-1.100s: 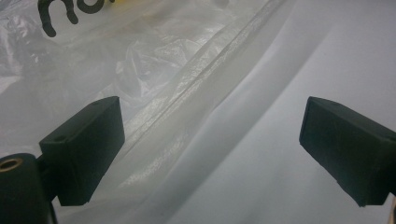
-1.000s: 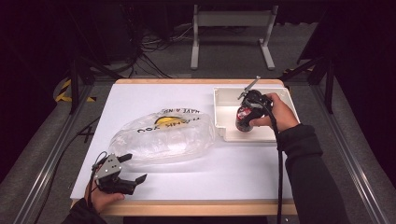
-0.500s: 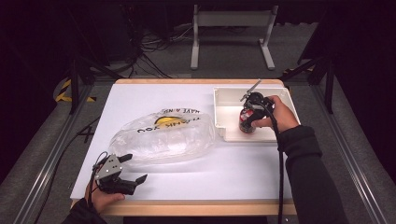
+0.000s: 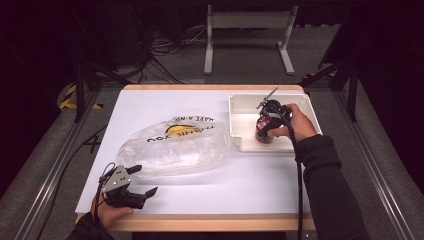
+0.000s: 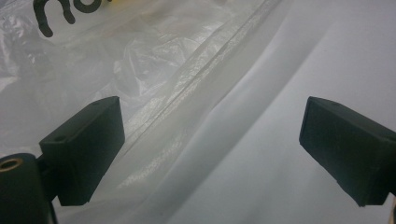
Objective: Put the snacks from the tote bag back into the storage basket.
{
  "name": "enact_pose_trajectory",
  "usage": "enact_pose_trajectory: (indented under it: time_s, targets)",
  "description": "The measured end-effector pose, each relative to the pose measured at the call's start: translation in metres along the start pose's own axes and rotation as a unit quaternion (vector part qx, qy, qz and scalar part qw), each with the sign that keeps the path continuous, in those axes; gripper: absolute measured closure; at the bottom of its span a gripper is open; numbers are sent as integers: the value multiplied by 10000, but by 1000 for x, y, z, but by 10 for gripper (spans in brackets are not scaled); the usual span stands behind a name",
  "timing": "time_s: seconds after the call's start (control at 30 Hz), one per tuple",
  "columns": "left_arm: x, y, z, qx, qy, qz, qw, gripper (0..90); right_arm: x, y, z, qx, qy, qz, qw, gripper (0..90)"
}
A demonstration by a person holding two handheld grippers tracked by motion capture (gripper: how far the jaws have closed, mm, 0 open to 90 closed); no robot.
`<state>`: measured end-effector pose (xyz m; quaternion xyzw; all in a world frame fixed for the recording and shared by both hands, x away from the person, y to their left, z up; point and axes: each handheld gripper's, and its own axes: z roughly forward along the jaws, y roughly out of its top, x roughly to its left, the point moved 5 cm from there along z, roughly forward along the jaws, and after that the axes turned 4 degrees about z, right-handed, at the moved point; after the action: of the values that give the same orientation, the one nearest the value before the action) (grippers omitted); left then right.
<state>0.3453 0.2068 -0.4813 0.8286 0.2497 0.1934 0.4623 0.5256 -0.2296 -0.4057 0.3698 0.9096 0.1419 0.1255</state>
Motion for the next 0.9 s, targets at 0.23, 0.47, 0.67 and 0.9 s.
enact_pose_trajectory:
  time_s: [0.23,0.47,0.67,0.9]
  targets:
    - [0,0,0,-2,1,-5,10000,81,0,-1,5,51,12,31,10000,248]
    - [0,0,0,8,7,12,10000,81,1,0,6,58,12,11,10000,248]
    - [0,0,0,15,12,11,10000,81,0,-3,8,86,21,70,9999,248]
    - [0,0,1,25,21,7,10000,81,-2,-5,10,152,29,109,9998,248]
